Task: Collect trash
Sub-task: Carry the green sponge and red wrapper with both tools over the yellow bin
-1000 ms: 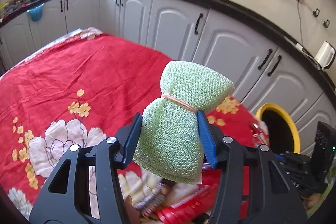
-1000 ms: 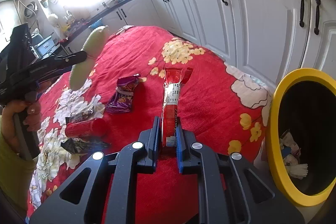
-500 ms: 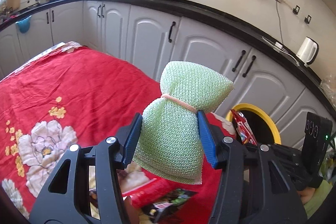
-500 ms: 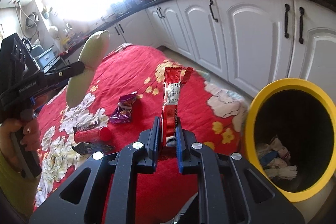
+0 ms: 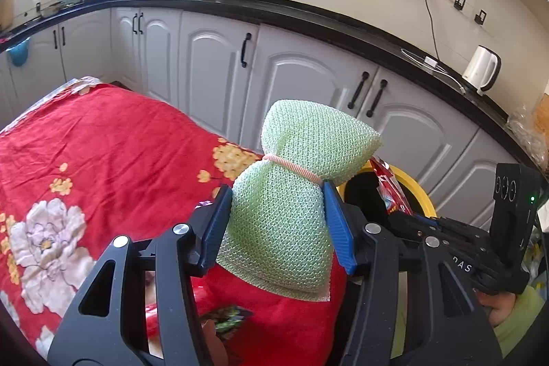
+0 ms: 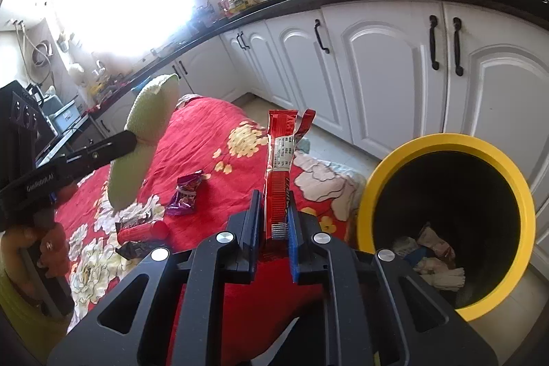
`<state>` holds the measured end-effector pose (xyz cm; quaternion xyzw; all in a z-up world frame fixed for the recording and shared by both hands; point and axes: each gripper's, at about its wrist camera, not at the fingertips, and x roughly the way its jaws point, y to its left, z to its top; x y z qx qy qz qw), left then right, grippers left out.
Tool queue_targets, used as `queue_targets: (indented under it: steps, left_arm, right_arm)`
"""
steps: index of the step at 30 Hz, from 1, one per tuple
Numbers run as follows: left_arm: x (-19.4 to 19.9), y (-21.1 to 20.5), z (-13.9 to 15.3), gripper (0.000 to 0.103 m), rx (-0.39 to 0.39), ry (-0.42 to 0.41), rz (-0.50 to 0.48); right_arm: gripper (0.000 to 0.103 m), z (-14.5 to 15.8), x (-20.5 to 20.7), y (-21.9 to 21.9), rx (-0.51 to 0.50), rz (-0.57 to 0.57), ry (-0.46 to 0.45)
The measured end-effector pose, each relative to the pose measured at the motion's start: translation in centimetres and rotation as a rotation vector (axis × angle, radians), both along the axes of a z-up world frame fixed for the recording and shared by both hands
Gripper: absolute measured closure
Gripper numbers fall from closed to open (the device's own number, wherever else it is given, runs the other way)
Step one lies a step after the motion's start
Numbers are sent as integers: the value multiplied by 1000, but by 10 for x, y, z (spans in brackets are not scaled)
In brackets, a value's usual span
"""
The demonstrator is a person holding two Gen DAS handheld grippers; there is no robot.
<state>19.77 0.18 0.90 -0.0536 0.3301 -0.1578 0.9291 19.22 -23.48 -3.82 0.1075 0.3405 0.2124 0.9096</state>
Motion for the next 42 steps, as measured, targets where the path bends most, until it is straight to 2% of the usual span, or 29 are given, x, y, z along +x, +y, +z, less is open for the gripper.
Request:
queue_targets:
  steps: [19, 42]
  left_arm:
    - [-3, -51, -6, 58, -12, 4, -81]
    - [5, -119, -13, 58, 7, 9, -170]
  right_arm:
    - [90, 9, -15, -52, -27, -104, -17]
    - [90, 10, -9, -109, -53, -186, -22]
